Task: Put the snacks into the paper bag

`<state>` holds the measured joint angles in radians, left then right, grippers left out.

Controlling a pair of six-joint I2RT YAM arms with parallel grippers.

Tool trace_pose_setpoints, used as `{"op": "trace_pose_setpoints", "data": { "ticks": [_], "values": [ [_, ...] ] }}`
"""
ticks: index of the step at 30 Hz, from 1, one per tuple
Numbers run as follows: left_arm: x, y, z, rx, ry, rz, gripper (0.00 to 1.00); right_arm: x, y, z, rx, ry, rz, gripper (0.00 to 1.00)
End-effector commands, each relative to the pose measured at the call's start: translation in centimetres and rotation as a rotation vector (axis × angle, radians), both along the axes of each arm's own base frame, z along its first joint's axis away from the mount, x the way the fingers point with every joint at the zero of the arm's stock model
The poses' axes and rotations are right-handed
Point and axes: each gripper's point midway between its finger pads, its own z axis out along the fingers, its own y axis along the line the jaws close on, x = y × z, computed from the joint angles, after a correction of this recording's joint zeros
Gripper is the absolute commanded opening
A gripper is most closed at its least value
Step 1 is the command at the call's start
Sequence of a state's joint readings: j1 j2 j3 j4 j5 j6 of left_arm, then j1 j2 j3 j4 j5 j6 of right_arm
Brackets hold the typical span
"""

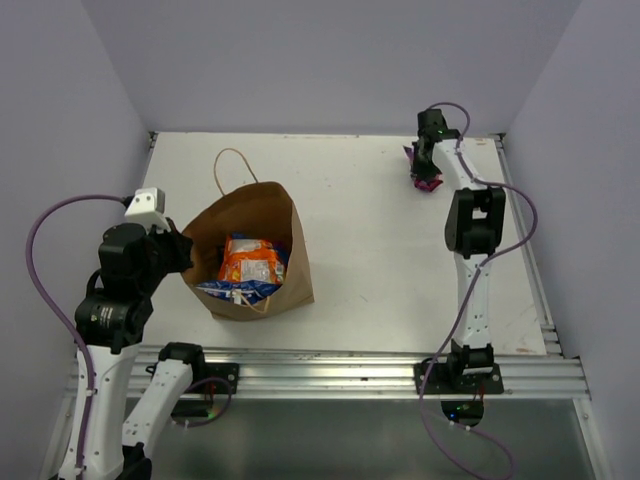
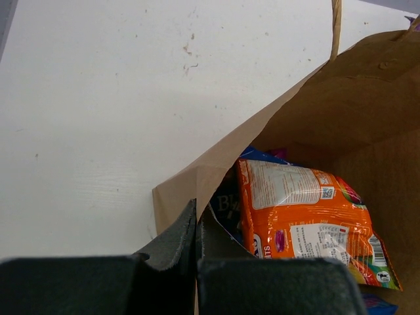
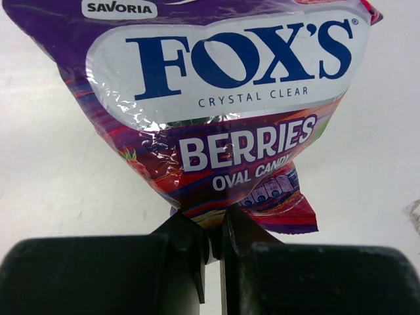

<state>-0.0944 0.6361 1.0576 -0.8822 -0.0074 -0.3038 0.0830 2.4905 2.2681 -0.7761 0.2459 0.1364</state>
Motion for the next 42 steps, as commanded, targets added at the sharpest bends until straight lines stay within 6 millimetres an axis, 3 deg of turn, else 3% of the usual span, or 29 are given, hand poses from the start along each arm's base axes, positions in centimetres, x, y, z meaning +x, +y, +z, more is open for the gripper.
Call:
{"op": "trace_pose_setpoints", "data": {
  "ticks": [1,3,4,5,6,7,8,9,10,12,13,14,15,18,30,31,36,42],
  "values": [
    [0.6,-0.2,0.9,-0.016,-0.057,-0.002,0.00,-2.3,4.5,8.9,0.165,-0.092,0.136,0.00],
    [0.8,-0.3,0.9,-0.019,-0.065,-0.001,0.00,-2.8,6.4,13.3,0.236,-0.174,0.180,0.00],
    [0.9,-0.3,0.6,-0.018,-0.062,-0.001,0.00,-3.4,8.4,15.9,0.288,-0.218,0.226,0.00],
    [0.9,-0.7,0.7,-0.029,-0.065,-0.023,0.00,-4.6,10.3,20.4,0.340,-0.292,0.290,0.00],
    [1.0,-0.8,0.7,-0.029,-0.071,-0.027,0.00,-5.5,11.6,22.8,0.366,-0.330,0.329,0.00],
    [1.1,-0.9,0.6,-0.030,-0.070,-0.033,0.00,-7.0,14.3,24.7,0.391,-0.349,0.390,0.00],
    [1.3,-0.9,0.7,-0.032,-0.077,-0.036,0.00,-8.6,15.6,28.2,0.404,-0.411,0.435,0.00],
    [1.4,-1.1,0.5,-0.032,-0.076,-0.044,0.00,-10.0,17.2,29.6,0.418,-0.427,0.480,0.00],
    [1.5,-1.2,0.5,-0.035,-0.075,-0.051,0.00,-12.1,20.2,30.3,0.437,-0.412,0.551,0.00],
    [1.7,-1.4,0.4,-0.038,-0.074,-0.060,0.00,-15.3,23.1,33.2,0.480,-0.442,0.637,0.00],
    [1.8,-1.5,0.5,-0.038,-0.075,-0.064,0.00,-17.9,26.0,33.4,0.494,-0.416,0.706,0.00],
    [1.9,-1.6,0.6,-0.040,-0.080,-0.072,0.00,-19.3,27.3,34.6,0.501,-0.432,0.743,0.00],
    [1.9,-1.7,0.4,-0.040,-0.078,-0.076,0.00,-21.7,29.8,35.1,0.507,-0.425,0.807,0.00],
    [1.9,-1.9,0.4,-0.049,-0.082,-0.089,0.00,-25.6,33.0,35.3,0.548,-0.386,0.889,0.00],
    [1.6,-2.2,0.7,-0.052,-0.099,-0.107,0.00,-34.1,40.5,31.4,0.560,-0.188,1.107,0.00],
    [1.6,-2.2,0.5,-0.052,-0.096,-0.106,0.00,-34.6,40.8,32.3,0.567,-0.205,1.126,0.00],
    [1.5,-2.2,0.5,-0.050,-0.096,-0.110,0.00,-37.8,43.0,32.7,0.595,-0.180,1.193,0.00],
    [1.5,-2.2,0.4,-0.046,-0.092,-0.115,0.00,-41.2,43.2,31.0,0.556,-0.109,1.236,0.00]
  ]
}}
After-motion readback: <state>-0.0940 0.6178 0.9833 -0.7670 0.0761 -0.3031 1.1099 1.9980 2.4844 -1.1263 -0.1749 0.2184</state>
